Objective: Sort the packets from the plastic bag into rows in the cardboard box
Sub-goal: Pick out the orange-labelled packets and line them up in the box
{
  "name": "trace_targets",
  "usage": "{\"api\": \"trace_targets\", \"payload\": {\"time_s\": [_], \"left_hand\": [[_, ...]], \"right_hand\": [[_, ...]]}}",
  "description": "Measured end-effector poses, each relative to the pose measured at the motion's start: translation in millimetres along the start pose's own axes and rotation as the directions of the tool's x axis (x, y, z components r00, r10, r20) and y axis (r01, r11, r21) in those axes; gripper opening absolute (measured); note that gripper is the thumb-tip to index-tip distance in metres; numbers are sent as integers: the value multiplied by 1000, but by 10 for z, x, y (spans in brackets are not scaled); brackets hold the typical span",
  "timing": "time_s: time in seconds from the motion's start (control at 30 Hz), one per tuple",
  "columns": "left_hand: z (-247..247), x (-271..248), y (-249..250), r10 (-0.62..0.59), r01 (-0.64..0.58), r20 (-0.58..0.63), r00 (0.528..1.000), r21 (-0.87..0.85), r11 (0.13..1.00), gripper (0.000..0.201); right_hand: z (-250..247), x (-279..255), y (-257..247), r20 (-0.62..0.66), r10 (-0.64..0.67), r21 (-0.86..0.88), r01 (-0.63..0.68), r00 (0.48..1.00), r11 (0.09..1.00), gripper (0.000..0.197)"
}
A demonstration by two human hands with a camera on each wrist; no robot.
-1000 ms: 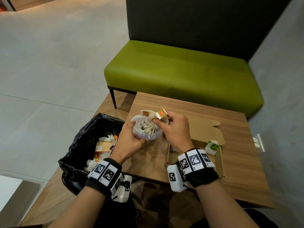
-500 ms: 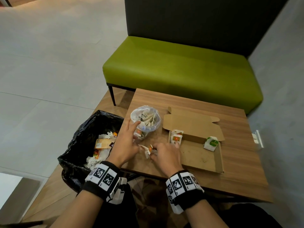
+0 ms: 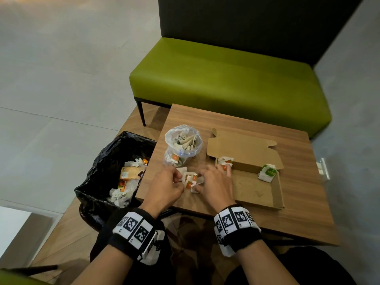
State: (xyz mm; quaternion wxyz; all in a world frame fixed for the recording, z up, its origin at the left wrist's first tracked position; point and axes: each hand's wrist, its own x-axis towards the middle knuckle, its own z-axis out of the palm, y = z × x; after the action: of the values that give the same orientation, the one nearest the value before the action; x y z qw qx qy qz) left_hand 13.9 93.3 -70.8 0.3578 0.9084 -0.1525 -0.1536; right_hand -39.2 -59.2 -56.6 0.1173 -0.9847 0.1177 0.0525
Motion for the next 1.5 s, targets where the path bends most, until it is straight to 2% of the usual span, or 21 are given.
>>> {"api": "trace_targets", "payload": {"time_s": [0.13,0.33,0.43,0.53,0.6,0.73,0.8,0.87,0.97,1.07,1.13,1.23,1.4,1.5], "left_hand": [[130,32,47,11,-14,41,999,57,998,31],[184,21,71,-2,1,44,999,27,1000,31],[119,-10,48,32,-33,-17,999,-83,996,39],[16,-76,97,88,-93,-31,996,-295,951,42],[-24,-114,191,157,-144,7,988,-353,924,37],[-40,-162,342,276,-252,50,960,-278,927,21],[-35,-181,383,277,-259,42,960,-248,934,8],[-16,-199,413,272,-255,26,962,-274,927,8],[-4,-238,505,243,-210,12,970,-466,859,8],[-30,-276,610,173,-124,4,985,-685,718,9],[-41,-308,670,165,-105,4,986,-756,646,12],[-39,-350,734,154,-65,32,988,-808,585,16],[-5,-416,780,120,-17,55,991,-849,528,17],[8,-450,800,107,21,85,991,-871,491,13]], "right_hand": [[32,-16,-18,-36,-18,5,18,999,1000,20],[76,-3,-21,-67,-69,13,70,995,997,12],[17,-12,39,-146,-27,200,56,989,978,8],[-131,-61,141,-129,59,539,20,990,842,6],[-238,-108,197,-111,32,652,49,993,756,13],[-406,-197,302,-110,-15,764,95,994,639,19],[-460,-234,356,-126,-8,791,106,992,603,17],[-486,-268,403,-151,16,821,116,988,559,14],[-477,-358,466,-156,67,896,113,986,429,21],[-427,-494,557,-88,-18,943,89,996,322,43],[-394,-577,562,-20,-93,925,54,995,377,43],[-319,-628,525,-5,-96,871,52,995,488,43],[-281,-684,456,-71,-109,883,114,991,456,27],[-283,-734,449,-58,-143,900,114,988,420,22]]}}
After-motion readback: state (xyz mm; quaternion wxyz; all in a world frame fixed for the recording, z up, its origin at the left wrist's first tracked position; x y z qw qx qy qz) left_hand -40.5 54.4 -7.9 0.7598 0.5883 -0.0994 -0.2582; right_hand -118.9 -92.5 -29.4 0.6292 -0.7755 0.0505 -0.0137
